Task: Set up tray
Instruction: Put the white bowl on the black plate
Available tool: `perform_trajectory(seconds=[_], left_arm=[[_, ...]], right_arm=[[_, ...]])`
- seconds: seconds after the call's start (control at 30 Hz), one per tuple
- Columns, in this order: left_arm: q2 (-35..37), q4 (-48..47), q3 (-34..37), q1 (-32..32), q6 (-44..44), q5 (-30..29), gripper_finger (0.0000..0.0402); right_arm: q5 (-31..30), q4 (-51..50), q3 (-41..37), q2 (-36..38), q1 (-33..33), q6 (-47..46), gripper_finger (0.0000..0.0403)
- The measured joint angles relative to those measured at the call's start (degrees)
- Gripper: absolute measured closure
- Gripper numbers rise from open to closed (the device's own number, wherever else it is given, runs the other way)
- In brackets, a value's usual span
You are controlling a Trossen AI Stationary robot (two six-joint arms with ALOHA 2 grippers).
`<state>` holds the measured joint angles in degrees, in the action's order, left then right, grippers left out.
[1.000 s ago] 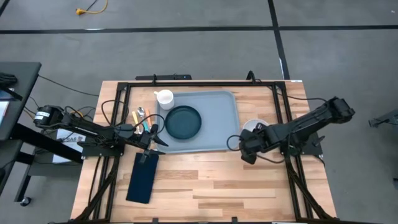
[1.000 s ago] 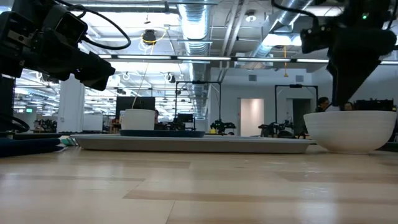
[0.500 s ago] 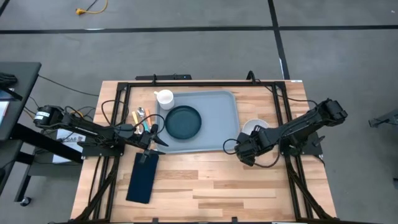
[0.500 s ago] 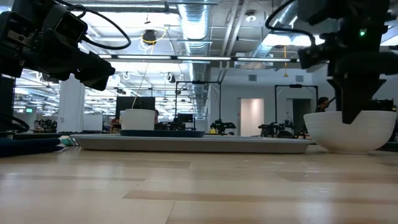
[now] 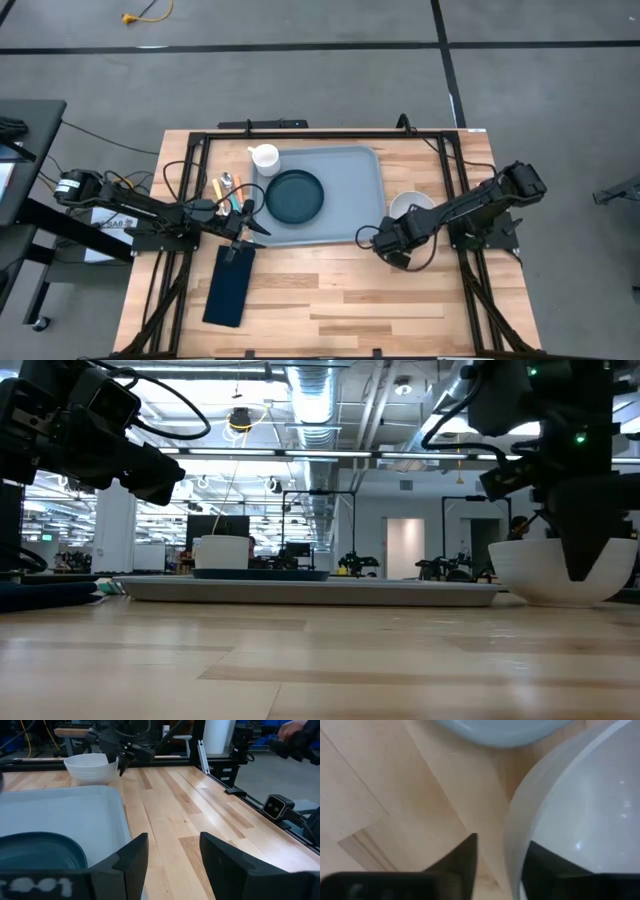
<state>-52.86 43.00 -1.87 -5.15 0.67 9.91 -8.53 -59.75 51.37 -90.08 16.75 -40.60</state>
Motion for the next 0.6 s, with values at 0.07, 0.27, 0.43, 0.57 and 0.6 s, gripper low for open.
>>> perform_trajectory(seconds=[0.07,0.27,0.43,0.57,0.6], left_arm=[[0.0,0.0,0.0,0.0,0.0,0.0,0.0235],[0.0,0.0,0.0,0.0,0.0,0.0,0.0235],[0.0,0.0,0.0,0.0,0.0,0.0,0.0235],[0.0,0.0,0.0,0.0,0.0,0.0,0.0235],[0.0,0.0,0.0,0.0,0.0,-0.01,0.0235]], right_arm=[[0.81,0.03,0.0,0.47,-0.88,0.13,0.0337],[2.58,0.19,0.0,1.01,-3.17,0.61,0.0389],[3.73,0.44,0.02,0.98,-3.82,2.07,0.0395],[3.82,0.15,0.02,0.98,-3.78,2.92,0.0395],[3.92,0.17,0.02,0.98,-3.78,3.0,0.0394]])
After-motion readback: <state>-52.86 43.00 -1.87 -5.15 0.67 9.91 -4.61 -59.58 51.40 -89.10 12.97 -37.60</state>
